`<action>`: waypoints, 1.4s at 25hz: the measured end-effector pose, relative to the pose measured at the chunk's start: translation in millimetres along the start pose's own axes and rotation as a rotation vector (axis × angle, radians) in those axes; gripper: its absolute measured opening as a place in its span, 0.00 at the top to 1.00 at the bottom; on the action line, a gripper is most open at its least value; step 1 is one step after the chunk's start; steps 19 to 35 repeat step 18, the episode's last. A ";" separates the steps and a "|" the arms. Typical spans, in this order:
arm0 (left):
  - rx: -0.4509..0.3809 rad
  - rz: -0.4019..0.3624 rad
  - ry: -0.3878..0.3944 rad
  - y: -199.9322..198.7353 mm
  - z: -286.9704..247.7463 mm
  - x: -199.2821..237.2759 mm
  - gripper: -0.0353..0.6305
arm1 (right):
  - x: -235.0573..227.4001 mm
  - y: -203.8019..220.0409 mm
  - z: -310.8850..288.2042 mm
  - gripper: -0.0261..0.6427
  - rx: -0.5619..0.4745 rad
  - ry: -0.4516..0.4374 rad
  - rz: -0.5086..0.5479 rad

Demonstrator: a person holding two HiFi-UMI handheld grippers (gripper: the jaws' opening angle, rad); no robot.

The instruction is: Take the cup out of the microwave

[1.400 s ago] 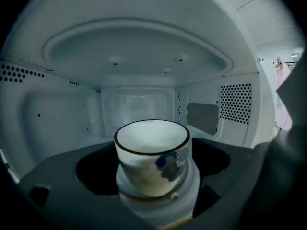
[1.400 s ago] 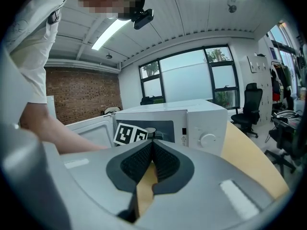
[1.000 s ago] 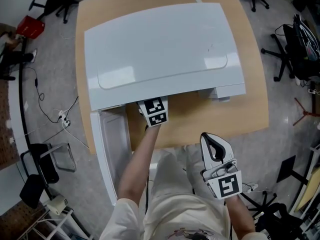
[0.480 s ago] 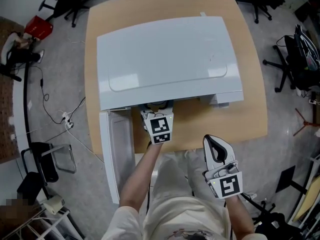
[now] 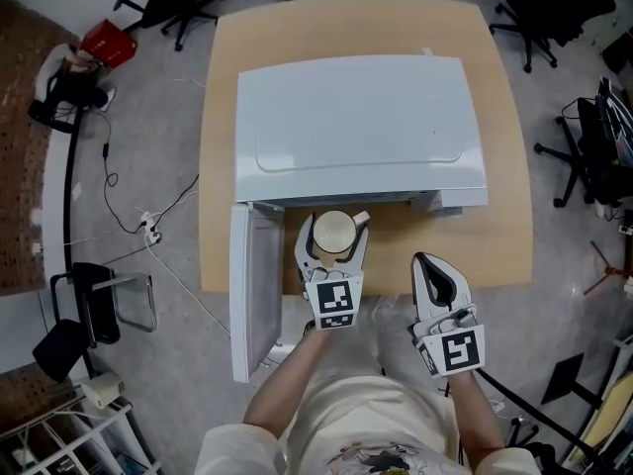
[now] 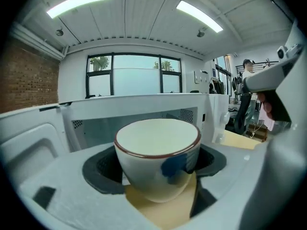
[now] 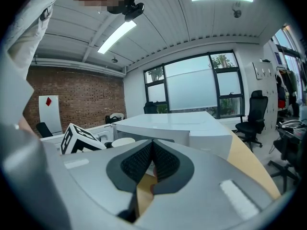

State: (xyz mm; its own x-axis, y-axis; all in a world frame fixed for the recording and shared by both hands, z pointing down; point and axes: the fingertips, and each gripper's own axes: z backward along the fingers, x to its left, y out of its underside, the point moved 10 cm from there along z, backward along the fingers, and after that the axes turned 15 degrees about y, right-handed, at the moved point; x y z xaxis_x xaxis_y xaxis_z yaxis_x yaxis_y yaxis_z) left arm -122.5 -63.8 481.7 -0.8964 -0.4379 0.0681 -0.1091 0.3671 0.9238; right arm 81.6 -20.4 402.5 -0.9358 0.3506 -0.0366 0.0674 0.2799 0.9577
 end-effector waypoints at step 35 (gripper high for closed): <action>-0.072 0.051 0.030 -46.2 104.1 -65.0 0.34 | -1.5 1.0 19.0 0.95 -0.015 0.028 -0.003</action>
